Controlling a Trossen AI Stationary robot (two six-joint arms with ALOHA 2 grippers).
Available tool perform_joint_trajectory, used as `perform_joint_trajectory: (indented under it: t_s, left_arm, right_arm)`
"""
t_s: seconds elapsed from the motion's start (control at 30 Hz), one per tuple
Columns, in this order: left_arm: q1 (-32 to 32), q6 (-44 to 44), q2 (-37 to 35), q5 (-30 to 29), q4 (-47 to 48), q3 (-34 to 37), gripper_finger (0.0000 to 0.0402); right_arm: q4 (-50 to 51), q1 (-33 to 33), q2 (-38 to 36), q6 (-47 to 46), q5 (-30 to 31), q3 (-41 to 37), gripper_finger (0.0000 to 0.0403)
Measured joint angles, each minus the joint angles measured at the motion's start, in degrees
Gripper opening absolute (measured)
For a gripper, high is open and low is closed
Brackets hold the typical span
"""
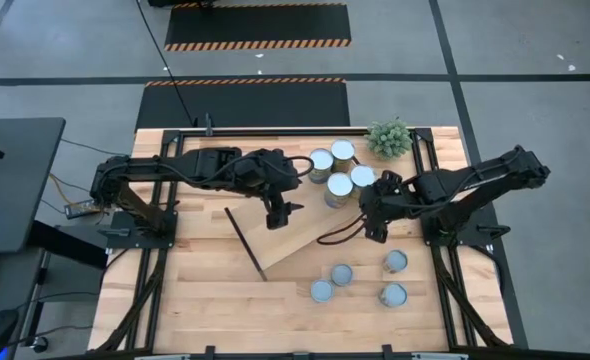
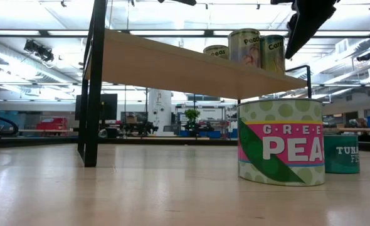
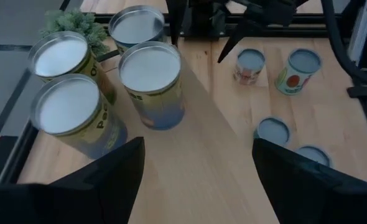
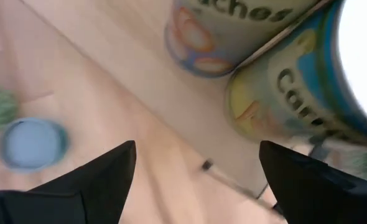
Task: Pick and place cans onto a shelf
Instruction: Adjust the big canned carrots on the shelf, then put the big canned mixed vegetables on the shelf
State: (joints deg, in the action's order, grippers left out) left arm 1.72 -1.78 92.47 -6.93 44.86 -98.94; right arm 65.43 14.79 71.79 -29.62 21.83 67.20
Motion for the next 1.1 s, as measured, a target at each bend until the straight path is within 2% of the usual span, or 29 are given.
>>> perform_joint_trajectory:
  t_s: [0.1,0.2,0.37,0.53,0.7,0.93,1.1]
  left_arm:
    - [0.5,-0.1,0.0,2.8,0.0,0.0,0.0302]
    - [1.2,0.5,0.0,4.2,0.1,0.0,0.0302]
    - [2.0,0.2,0.0,4.2,1.0,0.0,0.0302]
    - [2.6,-0.9,0.0,4.2,3.6,0.0,0.0302]
    - [3.1,-1.0,0.0,4.3,3.5,0.0,0.0302]
    - [3.1,-1.1,0.0,4.2,3.1,0.0,0.0302]
    - [3.3,-3.0,0.0,4.4,3.1,0.0,0.0302]
  right_arm:
    - [-0.1,1.0,-0.3,-1.9,-5.3,1.2,0.0348]
    - [-0.1,4.0,-0.4,-4.2,-8.0,1.7,0.0348]
    - [0.0,10.6,0.1,-10.3,-8.3,0.7,0.0348]
    - [-0.9,17.2,0.4,-17.8,-11.6,-0.7,0.0348]
    - [-1.2,24.1,4.2,-19.7,-11.1,-1.3,0.0348]
    - [0.1,25.9,9.4,-25.3,-11.6,-1.3,0.0348]
    - [-5.8,26.1,8.4,-28.3,-12.6,-3.6,0.0348]
